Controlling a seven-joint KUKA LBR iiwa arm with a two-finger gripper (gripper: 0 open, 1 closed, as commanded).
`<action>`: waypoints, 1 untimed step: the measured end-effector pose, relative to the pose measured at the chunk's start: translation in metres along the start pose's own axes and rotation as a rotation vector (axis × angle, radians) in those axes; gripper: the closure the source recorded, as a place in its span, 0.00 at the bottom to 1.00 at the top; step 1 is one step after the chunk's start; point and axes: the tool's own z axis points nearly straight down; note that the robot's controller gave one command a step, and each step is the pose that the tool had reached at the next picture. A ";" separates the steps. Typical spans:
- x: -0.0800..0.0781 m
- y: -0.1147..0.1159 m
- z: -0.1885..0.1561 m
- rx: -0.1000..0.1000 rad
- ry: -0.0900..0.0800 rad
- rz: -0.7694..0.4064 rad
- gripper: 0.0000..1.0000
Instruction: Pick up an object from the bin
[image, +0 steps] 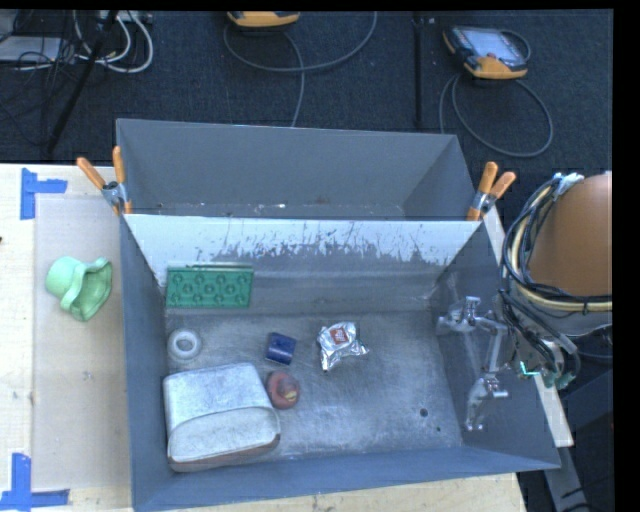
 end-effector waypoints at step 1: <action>-0.095 0.066 0.114 -0.001 -0.008 -0.094 0.00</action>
Offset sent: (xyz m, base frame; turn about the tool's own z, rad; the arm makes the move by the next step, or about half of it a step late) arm 0.0927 0.0624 -0.1101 -0.0885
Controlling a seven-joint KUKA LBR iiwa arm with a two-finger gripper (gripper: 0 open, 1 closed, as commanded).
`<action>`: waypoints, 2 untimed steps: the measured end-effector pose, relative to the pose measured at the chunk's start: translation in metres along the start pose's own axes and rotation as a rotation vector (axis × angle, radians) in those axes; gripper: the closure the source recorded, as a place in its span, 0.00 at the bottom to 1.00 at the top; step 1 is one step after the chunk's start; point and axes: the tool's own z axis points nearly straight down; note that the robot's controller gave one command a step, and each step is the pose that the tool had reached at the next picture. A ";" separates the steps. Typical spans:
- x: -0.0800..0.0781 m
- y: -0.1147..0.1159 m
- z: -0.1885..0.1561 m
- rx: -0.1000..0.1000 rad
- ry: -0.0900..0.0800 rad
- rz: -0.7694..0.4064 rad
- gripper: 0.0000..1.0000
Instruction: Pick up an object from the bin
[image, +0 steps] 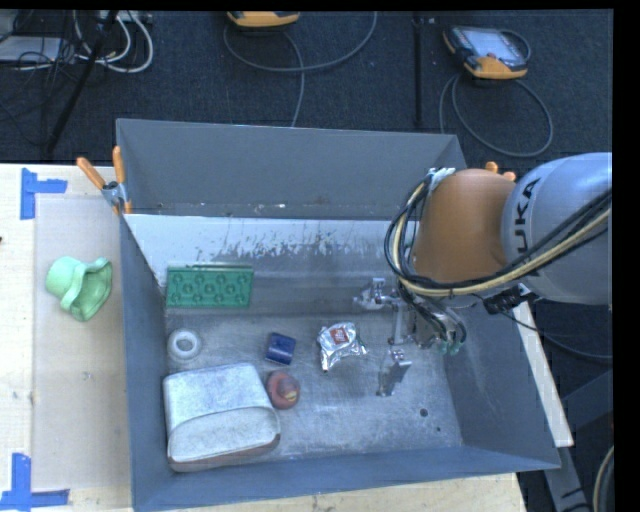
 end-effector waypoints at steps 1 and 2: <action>-0.014 0.039 0.048 0.003 -0.004 0.011 0.00; -0.017 0.039 0.043 0.003 -0.012 0.009 1.00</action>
Offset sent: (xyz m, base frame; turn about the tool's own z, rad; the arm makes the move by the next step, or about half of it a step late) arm 0.0085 0.0393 -0.0487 0.0120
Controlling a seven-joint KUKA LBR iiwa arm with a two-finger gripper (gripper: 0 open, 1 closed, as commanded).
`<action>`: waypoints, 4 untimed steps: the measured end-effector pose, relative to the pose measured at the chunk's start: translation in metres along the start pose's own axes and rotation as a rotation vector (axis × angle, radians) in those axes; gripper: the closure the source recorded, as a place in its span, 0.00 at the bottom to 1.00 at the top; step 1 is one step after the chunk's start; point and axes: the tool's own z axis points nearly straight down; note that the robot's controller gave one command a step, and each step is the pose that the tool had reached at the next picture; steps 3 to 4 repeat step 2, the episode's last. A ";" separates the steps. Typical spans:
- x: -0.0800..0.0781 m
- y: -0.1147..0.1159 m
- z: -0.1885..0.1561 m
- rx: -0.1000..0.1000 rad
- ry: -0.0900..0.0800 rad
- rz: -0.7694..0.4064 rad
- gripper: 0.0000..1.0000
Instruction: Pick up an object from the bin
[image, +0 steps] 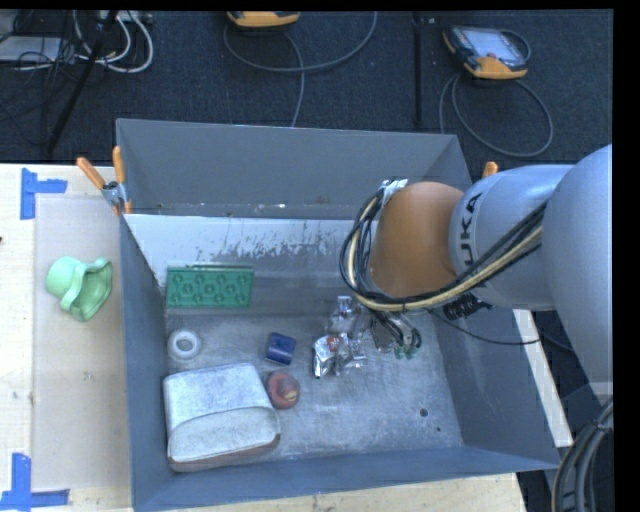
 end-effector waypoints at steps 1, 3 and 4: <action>-0.038 0.031 -0.085 -0.001 0.002 -0.199 1.00; -0.035 0.022 -0.174 0.000 0.001 -0.183 1.00; -0.035 0.022 -0.174 0.000 0.001 -0.183 1.00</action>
Offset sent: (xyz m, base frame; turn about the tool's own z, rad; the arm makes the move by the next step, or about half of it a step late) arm 0.0321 0.0330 0.0816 -0.1994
